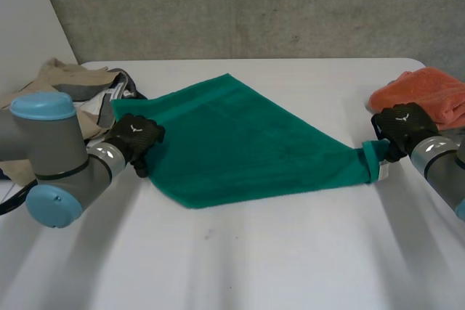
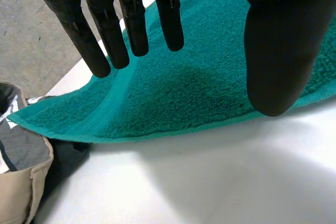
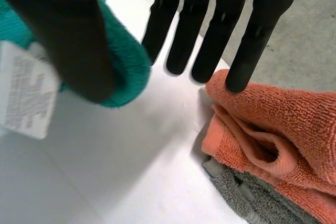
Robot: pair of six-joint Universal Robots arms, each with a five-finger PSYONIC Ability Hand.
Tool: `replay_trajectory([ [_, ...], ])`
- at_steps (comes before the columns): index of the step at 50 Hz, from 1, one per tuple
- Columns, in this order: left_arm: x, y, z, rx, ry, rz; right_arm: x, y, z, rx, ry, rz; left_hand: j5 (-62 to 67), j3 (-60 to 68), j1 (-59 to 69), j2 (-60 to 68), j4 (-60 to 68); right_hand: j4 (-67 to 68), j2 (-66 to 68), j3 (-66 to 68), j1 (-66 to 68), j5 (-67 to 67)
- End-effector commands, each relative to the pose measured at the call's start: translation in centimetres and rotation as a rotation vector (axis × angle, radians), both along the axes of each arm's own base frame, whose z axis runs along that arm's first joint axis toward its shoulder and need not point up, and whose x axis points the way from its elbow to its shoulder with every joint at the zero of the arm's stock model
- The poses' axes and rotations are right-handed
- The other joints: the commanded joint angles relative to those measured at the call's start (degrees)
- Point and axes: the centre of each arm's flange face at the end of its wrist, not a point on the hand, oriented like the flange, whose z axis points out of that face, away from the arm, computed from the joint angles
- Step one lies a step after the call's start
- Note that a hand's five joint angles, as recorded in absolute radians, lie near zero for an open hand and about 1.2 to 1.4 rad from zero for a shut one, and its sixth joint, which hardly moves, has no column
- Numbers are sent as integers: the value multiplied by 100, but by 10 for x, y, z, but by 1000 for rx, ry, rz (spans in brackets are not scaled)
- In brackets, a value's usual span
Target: Fold the laundry.
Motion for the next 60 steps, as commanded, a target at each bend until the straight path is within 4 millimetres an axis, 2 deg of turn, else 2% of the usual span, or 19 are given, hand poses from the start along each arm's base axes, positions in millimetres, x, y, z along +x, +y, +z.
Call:
replay_trajectory([
  [1,-3,5,3,-35,-62,-11,-6,-5,15,-36,-45,-73,168,26,8,60,136,-2654,-2584,-2631,-2610,-2607],
  [2,-3,6,4,-39,-66,-13,-7,-6,19,-46,-47,-90,168,26,8,60,136,-3040,-2970,-3017,-2996,-2993],
  [3,-4,8,9,-48,-64,-15,-10,-6,31,-73,-59,-128,118,-24,-42,10,86,-3801,-3731,-3778,-3757,-3754],
  [8,-3,13,27,-74,-33,-8,-6,5,64,-110,-108,-164,-185,-327,-345,-293,-217,-3801,-3731,-3778,-3757,-3754],
  [9,-2,14,33,-80,-18,-6,2,16,72,-82,-141,-141,-268,-411,-429,-377,-301,-3801,-3731,-3778,-3757,-3754],
  [13,0,19,44,-83,24,5,22,41,78,43,-203,-63,-454,-597,-614,-562,-486,-3801,-3731,-3778,-3757,-3754],
  [17,1,22,51,-86,48,2,38,62,69,201,-232,-1,-488,-630,-648,-596,-520,-2458,-2388,-2435,-2414,-2411],
  [20,2,24,53,-84,56,-3,47,74,53,317,-228,32,-538,-681,-698,-646,-570,-1552,-1482,-1529,-1508,-1505],
  [22,2,24,54,-85,57,-6,51,75,44,348,-222,46,-622,-764,-782,-730,-654,-1062,-992,-1039,-1018,-1015],
  [25,2,24,53,-83,56,-10,56,71,26,388,-215,55,-706,-849,-867,-815,-739,-589,-519,-566,-545,-542],
  [32,3,23,51,-78,52,-7,64,56,0,373,-220,74,-757,-899,-917,-865,-789,-538,-468,-515,-494,-491],
  [40,4,22,51,-80,52,-6,68,40,-12,323,-217,85,-1009,-1152,-1170,-1117,-1041,-369,-299,-346,-325,-322],
  [51,6,20,47,-72,49,0,74,37,-30,325,-158,115,-1161,-1303,-1321,-1269,-1193,-741,-671,-718,-697,-694],
  [54,6,19,46,-71,48,0,74,36,-30,312,-159,117,-1244,-1387,-1405,-1352,-1277,582,652,605,626,629],
  [55,6,19,47,-73,47,-1,75,34,-29,292,-164,117,-1278,-1421,-1438,-1386,-1310,2238,2308,2261,2282,2285],
  [56,6,19,46,-71,46,-1,75,33,-28,281,-165,119,-1278,-1421,-1439,-1387,-1311,3189,3259,3212,3233,3236],
  [60,6,18,46,-72,45,0,75,31,-21,233,-169,115,-1396,-1539,-1556,-1504,-1428,3199,3269,3222,3243,3246],
])
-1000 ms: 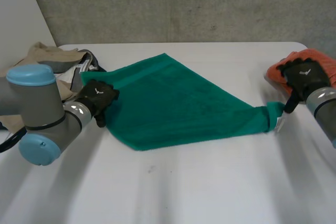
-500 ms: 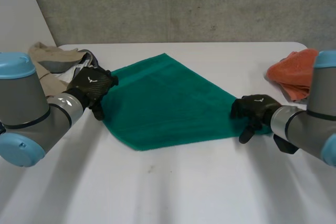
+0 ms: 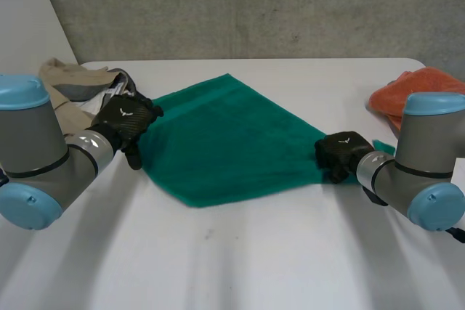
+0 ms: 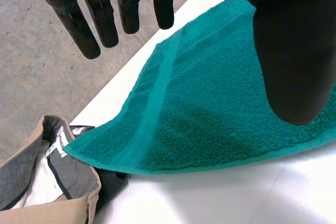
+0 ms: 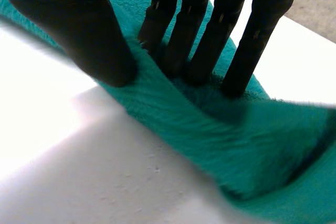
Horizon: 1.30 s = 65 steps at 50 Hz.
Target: Fold the laundry.
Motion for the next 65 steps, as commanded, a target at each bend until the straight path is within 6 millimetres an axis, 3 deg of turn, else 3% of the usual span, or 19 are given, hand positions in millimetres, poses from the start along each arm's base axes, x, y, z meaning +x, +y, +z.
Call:
replay_trajectory([
  [1,0,-1,-1,0,-3,1,0,-4,14,-92,-17,-12,-319,-518,-436,-384,-360,1476,1375,1460,1642,1466],
  [3,0,-3,-2,0,-4,2,1,0,27,-126,-28,-4,-426,-625,-543,-491,-467,1476,1375,1460,1642,1466],
  [8,-1,-13,-9,8,-6,3,14,22,106,-309,-95,49,-426,-625,-543,-491,-467,1476,1375,1460,1642,1466],
  [12,-2,-19,-17,31,-5,-4,20,44,158,-417,-152,92,-426,-625,-543,-491,-467,1476,1375,1460,1642,1466],
  [19,-8,-18,-28,91,1,-60,33,80,224,-504,-304,182,-426,-625,-543,-491,-467,1476,1375,1460,1642,1466],
  [24,-19,-20,-30,85,18,-102,45,100,252,-496,-403,244,-426,-625,-543,-491,-467,1476,1375,1460,1642,1466],
  [31,-43,-13,-31,124,74,-145,58,121,276,-478,-488,296,-426,-625,-543,-491,-467,1476,1375,1460,1642,1466],
  [37,-59,7,-41,243,102,-185,55,117,295,-528,-527,271,-426,-625,-543,-491,-467,1476,1375,1460,1642,1466],
  [38,-59,10,-43,275,98,-178,52,113,299,-544,-532,248,456,257,339,392,415,1476,1375,1460,1642,1466],
  [40,-56,10,-42,293,91,-159,48,108,302,-560,-532,219,2846,2646,2728,2781,2804,1476,1375,1460,1642,1466],
  [41,-50,7,-39,303,94,-133,44,104,303,-569,-530,201,5839,5640,5722,5775,5798,1476,1375,1460,1642,1466],
  [42,-46,4,-34,297,98,-120,42,101,303,-571,-528,190,6567,6368,6449,6502,6525,1476,1375,1460,1642,1466],
  [46,-33,2,-5,279,114,-81,34,90,296,-564,-500,150,6574,6375,6457,6509,6533,1476,1375,1460,1642,1466],
  [49,-24,12,23,269,131,-64,24,75,284,-552,-459,104,6574,6375,6457,6509,6533,1476,1375,1460,1642,1466],
  [53,-9,53,84,221,182,-43,5,35,248,-493,-367,21,6574,6375,6457,6509,6533,1476,1375,1460,1642,1466],
  [55,-5,67,99,202,195,-45,3,26,239,-474,-349,8,6574,6375,6457,6509,6533,1476,1375,1460,1642,1466],
  [58,-3,98,123,165,221,-76,-1,-3,202,-409,-287,-28,6574,6375,6457,6509,6533,1476,1375,1460,1642,1466],
  [63,-16,114,110,204,195,-120,2,-38,153,-352,-190,-51,6574,6375,6457,6509,6533,1476,1375,1460,1642,1466],
  [65,-24,98,87,223,150,-92,7,-57,126,-339,-146,-52,6574,6375,6457,6509,6533,1476,1375,1460,1642,1466],
])
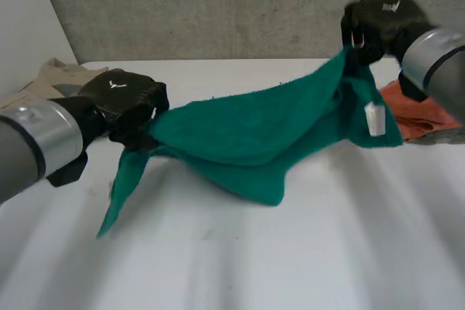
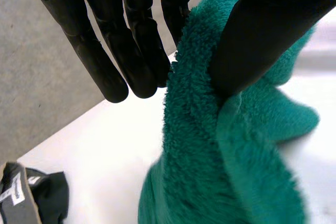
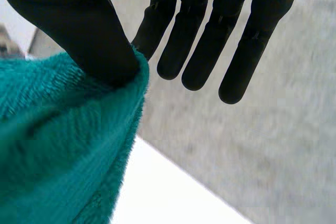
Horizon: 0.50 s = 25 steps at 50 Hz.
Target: Fold the laundry.
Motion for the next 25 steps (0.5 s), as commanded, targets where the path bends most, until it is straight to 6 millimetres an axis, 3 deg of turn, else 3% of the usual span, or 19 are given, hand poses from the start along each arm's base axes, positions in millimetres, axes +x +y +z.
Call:
replay_trajectory([
  [1,-19,-12,-39,42,-80,-2,11,-49,-72,65,117,-25,1462,1177,1327,1154,1138,1130,1222,1208,1464,1262],
  [8,-35,-88,-98,8,-247,94,39,-85,-121,-37,107,-26,1462,1177,1327,1154,1138,1130,1222,1208,1464,1262],
  [13,-48,-106,-109,-13,-236,55,49,-97,-138,-141,82,-67,1462,1177,1327,1154,1138,1130,1222,1208,1464,1262],
  [14,-51,-107,-111,-14,-232,49,51,-99,-140,-158,79,-76,947,662,813,640,624,928,1020,1006,1262,1060],
  [15,-54,-109,-111,-19,-228,41,53,-101,-142,-182,75,-86,-940,-1224,-1074,-1247,-1263,-1373,-1280,-1294,-1038,-1240],
  [16,-55,-109,-110,-22,-226,40,54,-102,-142,-195,73,-90,-2191,-2476,-2325,-2498,-2515,-2778,-2686,-2699,-2443,-2646],
  [18,-56,-109,-108,-24,-228,37,55,-102,-143,-206,75,-100,-4413,-4698,-4548,-4721,-4737,-5286,-5194,-5208,-4952,-5154],
  [19,-54,-109,-105,-23,-233,50,55,-100,-142,-200,89,-112,-5538,-5823,-5673,-5846,-5862,-5870,-5778,-5792,-5536,-5738],
  [22,-47,-109,-96,-29,-238,88,52,-96,-131,-185,99,-138,-5538,-5823,-5673,-5846,-5862,-5870,-5778,-5792,-5536,-5738],
  [25,-28,-108,-78,-38,-230,181,46,-75,-103,-113,124,-152,-5538,-5823,-5673,-5846,-5862,-5870,-5778,-5792,-5536,-5738],
])
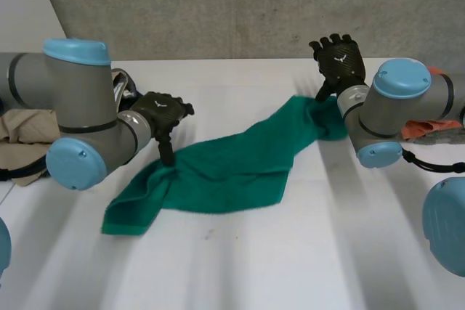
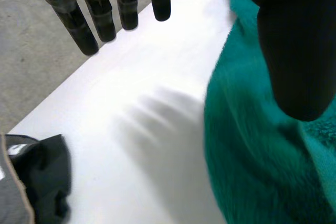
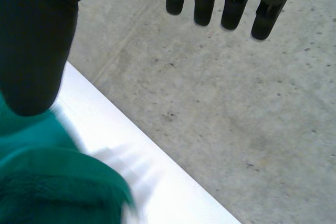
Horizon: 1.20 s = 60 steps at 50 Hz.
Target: Fold the laundry.
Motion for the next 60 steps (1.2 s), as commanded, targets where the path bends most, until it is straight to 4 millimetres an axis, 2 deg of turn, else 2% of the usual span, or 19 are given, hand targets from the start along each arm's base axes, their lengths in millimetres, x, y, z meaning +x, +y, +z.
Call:
replay_trajectory([
  [1,27,4,32,-29,14,131,-8,29,39,95,34,-42,-412,-374,-73,-346,-309,-338,-249,-286,-281,-318],
  [5,51,15,53,-27,77,200,-10,68,60,213,47,6,-412,-374,-73,-346,-309,-338,-249,-286,-281,-318],
  [8,65,25,54,21,118,247,-6,93,59,299,55,73,-412,-374,-73,-346,-309,-338,-249,-286,-281,-318],
  [12,79,35,43,108,146,294,2,113,46,403,56,163,-412,-374,-73,-346,-309,183,272,235,239,203],
  [14,85,43,29,184,141,311,7,121,37,457,54,201,-412,-374,-73,-346,-309,451,540,503,508,471],
  [20,97,52,3,293,105,324,16,123,9,541,46,228,-412,-374,-73,-346,-309,805,894,857,862,825],
  [31,109,32,-24,295,95,325,34,104,-45,530,83,196,-412,-374,-73,-346,-309,2469,2558,2521,2525,2489],
  [32,109,31,-25,299,96,323,34,102,-48,524,88,188,-412,-374,-73,-346,-309,2838,2927,2890,2894,2858],
  [34,109,28,-29,310,98,319,33,96,-50,487,99,165,-412,-374,-73,-346,-309,5570,5659,5622,5626,5590],
  [35,109,28,-31,314,97,316,33,94,-48,474,101,162,-412,-374,-73,-346,-309,6651,6740,6703,6708,6671],
  [40,107,26,-35,324,94,311,30,101,-21,427,83,160,-412,-374,-73,-346,-309,6662,6751,6714,6719,6682],
  [41,105,26,-36,326,94,303,27,104,2,379,52,164,-412,-374,-73,-346,-309,6662,6751,6714,6719,6682],
  [45,100,24,-40,329,87,288,14,120,64,258,-12,181,-260,-223,78,-195,-157,6662,6751,6714,6719,6682],
  [48,96,23,-43,332,81,276,7,127,82,223,-25,189,850,888,1189,916,953,6662,6751,6714,6719,6682],
  [49,93,23,-45,341,76,267,2,131,90,214,-24,191,1787,1824,2125,1852,1890,6662,6751,6714,6719,6682],
  [52,90,24,-46,356,66,263,-7,134,100,206,-18,182,4025,4062,4363,4090,4127,6662,6751,6714,6719,6682],
  [53,89,23,-45,363,61,263,-14,137,105,210,-7,173,5649,5686,5987,5714,5752,6662,6751,6714,6719,6682],
  [54,89,23,-44,364,60,265,-16,137,106,216,4,167,6348,6385,6686,6413,6451,6662,6751,6714,6719,6682],
  [60,86,12,-19,288,37,257,-35,141,95,292,212,142,6588,6626,6927,6654,6691,6662,6751,6714,6719,6682],
])
